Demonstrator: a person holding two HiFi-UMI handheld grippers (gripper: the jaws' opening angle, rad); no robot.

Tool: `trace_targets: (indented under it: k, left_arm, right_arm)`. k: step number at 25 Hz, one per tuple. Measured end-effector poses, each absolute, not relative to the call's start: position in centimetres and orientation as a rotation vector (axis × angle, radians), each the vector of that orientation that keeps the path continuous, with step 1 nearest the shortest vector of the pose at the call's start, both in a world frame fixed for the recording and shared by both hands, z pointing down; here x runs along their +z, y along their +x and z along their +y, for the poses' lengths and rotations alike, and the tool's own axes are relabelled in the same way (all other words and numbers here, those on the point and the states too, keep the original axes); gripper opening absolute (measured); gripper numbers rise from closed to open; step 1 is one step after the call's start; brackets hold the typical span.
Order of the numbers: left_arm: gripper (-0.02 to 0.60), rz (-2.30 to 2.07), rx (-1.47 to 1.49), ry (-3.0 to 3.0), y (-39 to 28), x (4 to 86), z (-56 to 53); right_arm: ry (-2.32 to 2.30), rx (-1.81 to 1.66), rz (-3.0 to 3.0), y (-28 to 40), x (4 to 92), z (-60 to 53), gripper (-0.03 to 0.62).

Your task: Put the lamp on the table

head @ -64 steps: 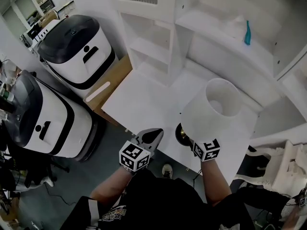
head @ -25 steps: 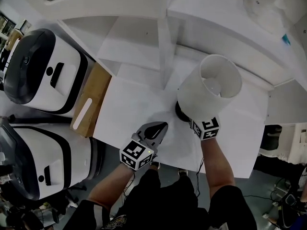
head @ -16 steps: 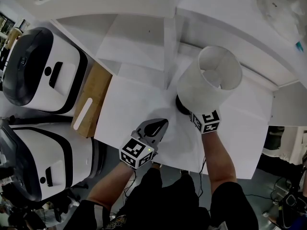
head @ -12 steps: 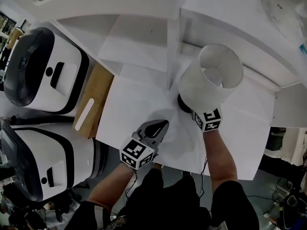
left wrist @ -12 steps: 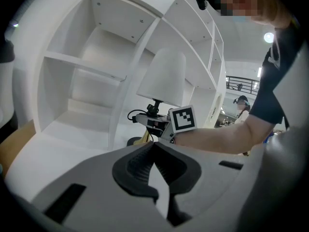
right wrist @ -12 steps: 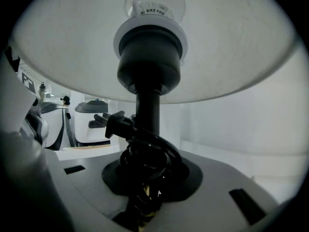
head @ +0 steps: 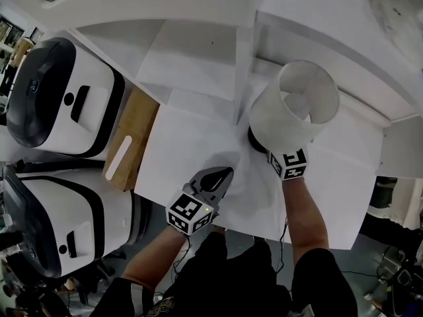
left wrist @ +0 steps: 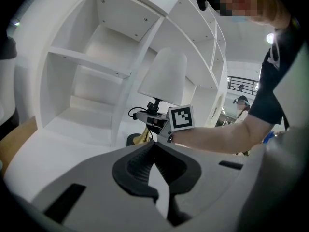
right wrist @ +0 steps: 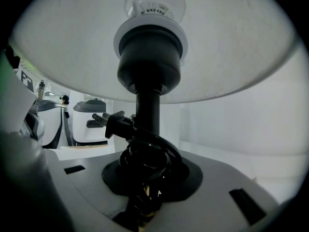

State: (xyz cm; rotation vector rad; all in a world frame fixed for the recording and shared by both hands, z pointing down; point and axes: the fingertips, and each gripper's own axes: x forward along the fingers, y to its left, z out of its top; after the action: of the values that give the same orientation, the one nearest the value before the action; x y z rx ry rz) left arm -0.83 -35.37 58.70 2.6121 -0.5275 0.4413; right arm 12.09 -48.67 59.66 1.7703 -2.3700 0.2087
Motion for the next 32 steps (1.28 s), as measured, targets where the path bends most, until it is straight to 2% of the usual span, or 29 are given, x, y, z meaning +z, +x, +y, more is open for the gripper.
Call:
trace_targets:
  k: [11, 15, 32]
  left_arm:
    - [0.006, -0.52, 0.434, 2.601, -0.7, 58.8, -34.7]
    - [0.006, -0.513, 0.436, 2.598, -0.9, 58.8, -34.0]
    - [0.006, -0.381, 0.425, 2.634, -1.0, 58.1, -31.3]
  right_arm:
    - [1.792, 0.174, -2.355, 12.1, 60.2, -48.1, 0.102]
    - [1.803, 0.206, -2.324, 12.5, 60.6, -47.3, 0.156]
    - [1.995, 0.398, -2.167, 15.3, 61.2, -38.0, 0.176]
